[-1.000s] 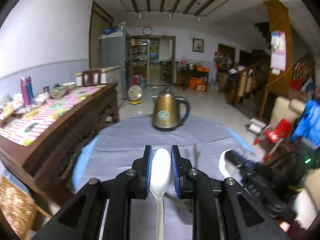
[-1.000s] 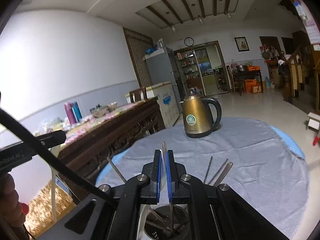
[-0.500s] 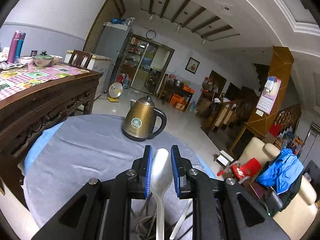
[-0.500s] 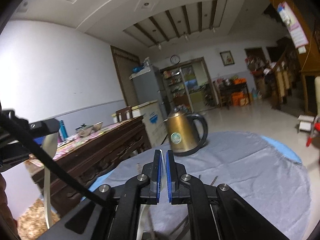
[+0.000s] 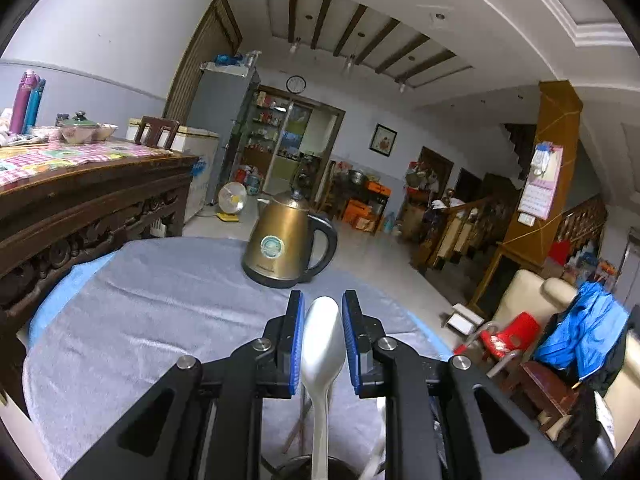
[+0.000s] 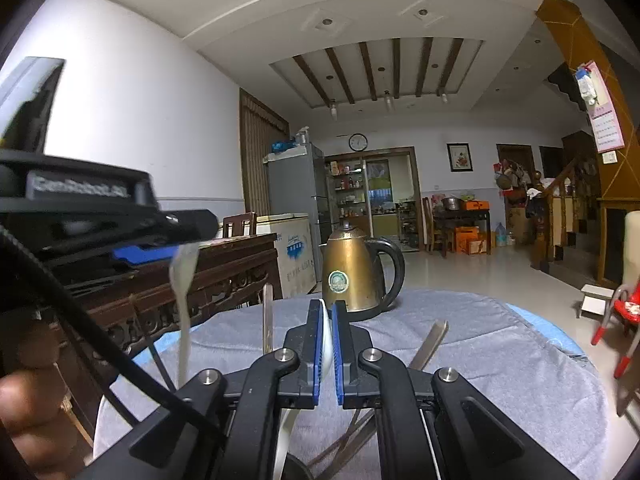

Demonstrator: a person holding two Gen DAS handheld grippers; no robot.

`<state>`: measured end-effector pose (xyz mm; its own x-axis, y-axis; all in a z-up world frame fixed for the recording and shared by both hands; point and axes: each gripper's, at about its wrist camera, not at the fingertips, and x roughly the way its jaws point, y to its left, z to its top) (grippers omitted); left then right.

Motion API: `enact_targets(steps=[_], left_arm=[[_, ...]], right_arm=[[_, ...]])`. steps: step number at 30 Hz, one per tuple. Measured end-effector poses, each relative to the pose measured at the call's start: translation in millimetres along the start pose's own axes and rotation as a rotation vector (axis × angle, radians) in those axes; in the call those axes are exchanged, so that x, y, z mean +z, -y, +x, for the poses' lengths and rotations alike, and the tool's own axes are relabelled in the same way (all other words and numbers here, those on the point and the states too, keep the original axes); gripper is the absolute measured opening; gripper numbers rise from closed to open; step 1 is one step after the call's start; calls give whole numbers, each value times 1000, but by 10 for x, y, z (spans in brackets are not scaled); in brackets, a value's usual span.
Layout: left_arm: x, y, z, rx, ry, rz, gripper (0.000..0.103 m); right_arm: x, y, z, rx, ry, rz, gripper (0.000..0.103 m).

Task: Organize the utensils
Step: 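Lower the spoons into the metal cup and open both tools, then move both open tools to the two dark chopsticks on the cloth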

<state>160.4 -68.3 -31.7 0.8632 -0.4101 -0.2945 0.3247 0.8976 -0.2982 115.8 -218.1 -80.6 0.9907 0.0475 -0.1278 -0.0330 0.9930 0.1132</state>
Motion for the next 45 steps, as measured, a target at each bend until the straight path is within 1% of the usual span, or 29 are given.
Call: enact_targets(steps=[6,12,16,20,22,23,24,25,26,27,28,31,33,35,38,42,44,45], left_arm=[[3,26,-5,9,10,7,20],[-15,90,-43,7,27,41,20],[-4,101,-61,6,27,45,20],[74,75,-158,10,51,42,22],[127,48,-230,17,61,42,28],[159,37,-271,34,63,51,40],[188,17,-318,46,63,59,58],[216,-6,-365,55,71,61,65],[244,-40,-441,77,91,62,65],[262,-71,-489,94,102,68,67],[288,-103,-544,117,112,81,72],[343,-235,-663,166,141,87,76],[381,-362,-720,195,153,78,82],[410,-517,-760,214,152,54,82],[449,-757,-761,246,141,17,83],[459,-1113,-644,294,87,-19,83],[427,-1292,-505,317,32,-25,83],[395,-1370,-417,323,-4,-25,83]], right_arm=[[-104,1,-27,4,-13,-17,5],[-130,-7,-70,16,-19,-33,5],[-129,21,-111,18,-20,-37,5],[-120,41,-126,53,-43,-23,6],[-122,28,-139,74,-62,-31,6],[-122,23,-142,84,-75,-33,6],[-114,25,-146,94,-89,-29,6],[-98,35,-161,101,-98,-22,8],[-91,41,-187,106,-103,-15,14],[-69,57,-209,110,-108,-4,23],[-32,97,-256,111,-102,17,28],[82,215,-436,106,-48,69,28],[172,287,-524,79,-10,94,28],[266,386,-591,49,19,128,28],[349,592,-638,8,33,205,27],[362,923,-576,-51,-15,309,27],[318,1093,-488,-73,-64,363,27],[282,1178,-404,-77,-109,387,27]])
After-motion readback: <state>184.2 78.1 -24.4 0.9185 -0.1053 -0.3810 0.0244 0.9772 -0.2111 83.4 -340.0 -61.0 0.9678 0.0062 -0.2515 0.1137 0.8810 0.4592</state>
